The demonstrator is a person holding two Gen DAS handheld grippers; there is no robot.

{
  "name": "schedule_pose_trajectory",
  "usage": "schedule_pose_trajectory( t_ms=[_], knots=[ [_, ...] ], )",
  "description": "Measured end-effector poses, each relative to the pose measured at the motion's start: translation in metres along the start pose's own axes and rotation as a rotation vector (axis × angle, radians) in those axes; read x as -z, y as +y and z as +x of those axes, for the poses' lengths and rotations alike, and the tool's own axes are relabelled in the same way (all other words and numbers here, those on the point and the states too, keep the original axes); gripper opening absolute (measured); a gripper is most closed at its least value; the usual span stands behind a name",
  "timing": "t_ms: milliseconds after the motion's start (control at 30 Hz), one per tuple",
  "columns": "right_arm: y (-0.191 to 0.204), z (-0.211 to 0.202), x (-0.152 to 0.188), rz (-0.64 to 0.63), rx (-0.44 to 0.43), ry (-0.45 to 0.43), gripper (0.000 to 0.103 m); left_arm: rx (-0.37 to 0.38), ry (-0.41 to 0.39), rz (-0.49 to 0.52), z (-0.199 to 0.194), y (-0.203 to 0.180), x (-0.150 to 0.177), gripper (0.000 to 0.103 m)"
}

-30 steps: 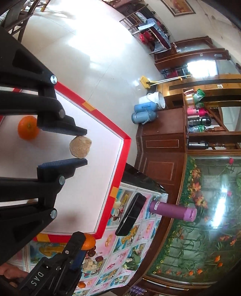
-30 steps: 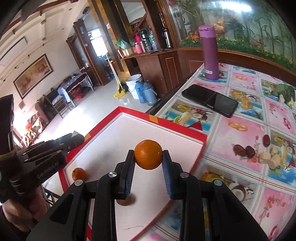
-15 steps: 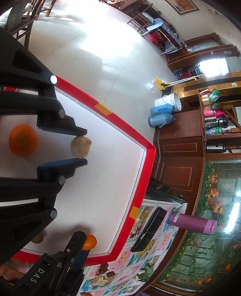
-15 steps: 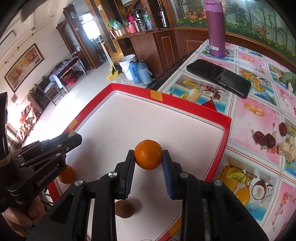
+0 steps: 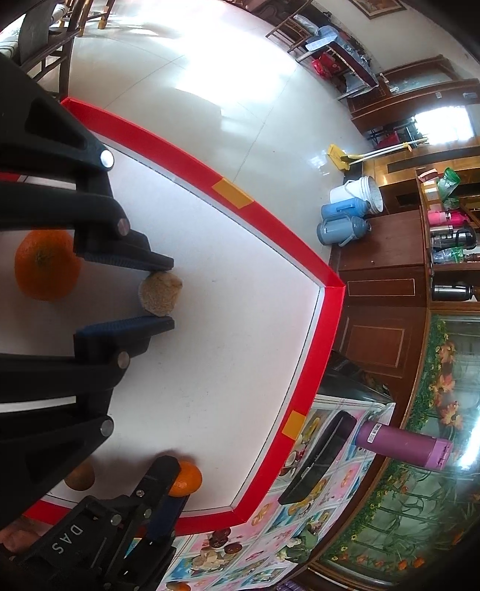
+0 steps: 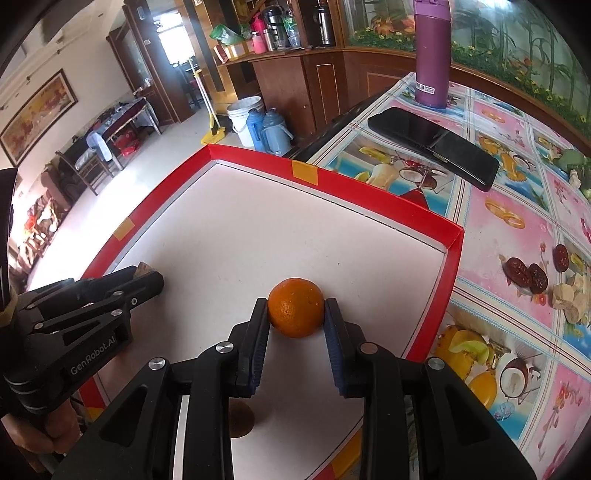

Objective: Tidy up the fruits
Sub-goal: 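Carry the orange and tan lump in both tools over the tray, then open the left tool to drop the tan lump while the right tool drops the orange into the tray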

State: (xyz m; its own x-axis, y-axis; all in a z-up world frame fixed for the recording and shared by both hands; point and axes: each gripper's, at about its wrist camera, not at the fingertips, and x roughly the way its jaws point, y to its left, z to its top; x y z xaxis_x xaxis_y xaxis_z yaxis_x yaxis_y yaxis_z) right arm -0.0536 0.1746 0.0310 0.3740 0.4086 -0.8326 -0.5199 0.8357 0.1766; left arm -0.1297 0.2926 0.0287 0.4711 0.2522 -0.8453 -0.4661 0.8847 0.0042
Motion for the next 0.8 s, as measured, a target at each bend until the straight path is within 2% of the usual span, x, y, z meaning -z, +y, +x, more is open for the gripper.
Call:
schedule_pose_trajectory(
  t_ms=[67, 133, 200, 267, 333, 533, 800],
  knots=[
    [-0.001, 0.000, -0.001, 0.000, -0.007, 0.001, 0.029, -0.004, 0.001, 0.000, 0.000, -0.001, 0.000, 0.028],
    [-0.002, -0.001, -0.002, -0.004, -0.036, 0.000, 0.036, -0.015, -0.001, 0.003, -0.001, -0.002, 0.000, 0.030],
    [-0.002, -0.002, -0.002, -0.004, -0.044, -0.001, 0.038, -0.034, 0.000, 0.003, 0.000, -0.003, 0.000, 0.037],
    [-0.005, -0.004, -0.002, 0.005, -0.059, -0.010, 0.038, -0.045, -0.006, 0.004, -0.002, -0.004, 0.001, 0.050],
    [-0.011, -0.012, -0.002, 0.021, -0.095, -0.040, 0.038, -0.055, -0.023, 0.005, -0.007, -0.005, 0.001, 0.058],
    [-0.030, -0.044, -0.002, 0.042, -0.150, -0.170, 0.039, -0.068, -0.105, 0.017, -0.033, -0.017, -0.005, 0.075],
    [-0.088, -0.071, 0.010, 0.133, -0.126, -0.243, 0.040, 0.001, -0.206, 0.079, -0.064, -0.059, -0.009, 0.081]
  ],
)
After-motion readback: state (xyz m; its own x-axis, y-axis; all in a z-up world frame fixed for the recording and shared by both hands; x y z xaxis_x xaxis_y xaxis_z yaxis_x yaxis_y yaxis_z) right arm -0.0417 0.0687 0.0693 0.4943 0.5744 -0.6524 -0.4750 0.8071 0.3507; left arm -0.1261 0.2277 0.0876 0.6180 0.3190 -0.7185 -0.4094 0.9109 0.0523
